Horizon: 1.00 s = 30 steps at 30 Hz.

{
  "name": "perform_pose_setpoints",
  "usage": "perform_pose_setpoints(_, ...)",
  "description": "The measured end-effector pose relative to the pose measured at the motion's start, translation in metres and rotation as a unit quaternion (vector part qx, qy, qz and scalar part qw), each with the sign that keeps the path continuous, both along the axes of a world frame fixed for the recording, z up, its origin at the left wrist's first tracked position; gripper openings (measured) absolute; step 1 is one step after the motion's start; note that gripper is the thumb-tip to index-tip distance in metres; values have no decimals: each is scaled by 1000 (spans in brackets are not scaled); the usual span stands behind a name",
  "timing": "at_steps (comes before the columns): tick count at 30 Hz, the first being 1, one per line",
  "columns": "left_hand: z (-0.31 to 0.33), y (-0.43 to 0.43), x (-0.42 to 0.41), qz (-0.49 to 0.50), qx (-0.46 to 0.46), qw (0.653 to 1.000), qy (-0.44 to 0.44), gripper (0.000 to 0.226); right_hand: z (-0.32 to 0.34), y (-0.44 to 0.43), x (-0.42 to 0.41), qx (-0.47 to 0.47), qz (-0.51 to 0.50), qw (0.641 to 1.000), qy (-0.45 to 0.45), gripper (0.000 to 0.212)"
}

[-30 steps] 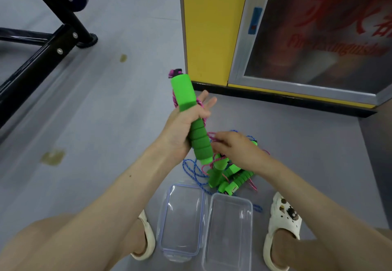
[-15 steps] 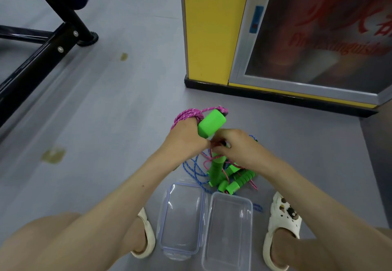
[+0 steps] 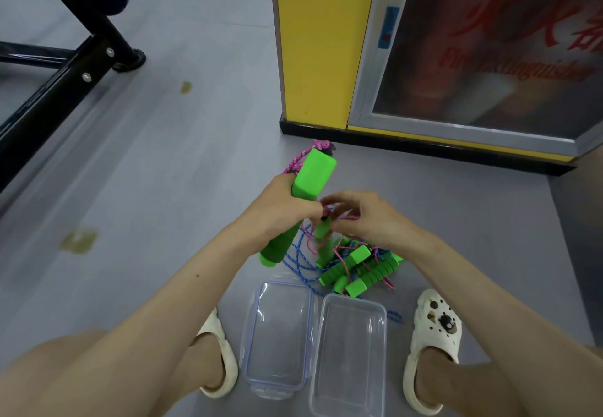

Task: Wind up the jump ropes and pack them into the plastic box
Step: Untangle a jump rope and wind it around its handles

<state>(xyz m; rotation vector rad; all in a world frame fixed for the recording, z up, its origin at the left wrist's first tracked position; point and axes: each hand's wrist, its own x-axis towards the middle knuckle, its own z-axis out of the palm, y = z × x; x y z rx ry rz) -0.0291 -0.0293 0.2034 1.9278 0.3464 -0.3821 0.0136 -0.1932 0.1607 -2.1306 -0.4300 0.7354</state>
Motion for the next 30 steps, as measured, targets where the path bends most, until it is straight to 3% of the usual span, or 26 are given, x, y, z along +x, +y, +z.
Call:
perform_pose_setpoints(4, 0, 0, 2, 14, -33, 999, -21, 29, -1, 3, 1, -14, -16, 999, -34, 22)
perform_pose_setpoints(7, 0, 4, 2, 52, -60, 997, -25, 23, -5, -2, 5, -97, -35, 994, -34, 17)
perform_pose_setpoints(12, 6, 12, 4, 124, -157, 977, -69, 8, -14, -16, 5, -257, -84, 961, -56, 40)
perform_pose_setpoints(14, 9, 13, 5, 121, -165, 976, -77, 7, -11, -13, 4, -238, -65, 965, -86, 62)
perform_pose_setpoints(16, 10, 11, 4, 110, -176, 976, -71, 6, -2, -6, 2, -125, -43, 988, -84, 78)
perform_pose_setpoints(18, 8, 7, 3, 101, -198, 973, -63, 9, 9, 3, -3, 12, -43, 999, -32, 80)
perform_pose_setpoints(21, 5, 3, 1, 90, -264, 959, -51, 37, 18, 10, -10, 95, -28, 994, -37, 68)
perform_pose_setpoints(25, 7, 4, -2, 76, -297, 951, -36, 51, 14, 13, -8, 53, -46, 997, -32, 35)
perform_pose_setpoints(28, 5, 11, -2, 139, -344, 928, -32, 49, 6, 7, -3, 8, -99, 995, 11, 45)
perform_pose_setpoints(30, 4, 15, -1, 161, -328, 931, -16, 49, 5, 2, -3, -40, -111, 993, 11, 44)
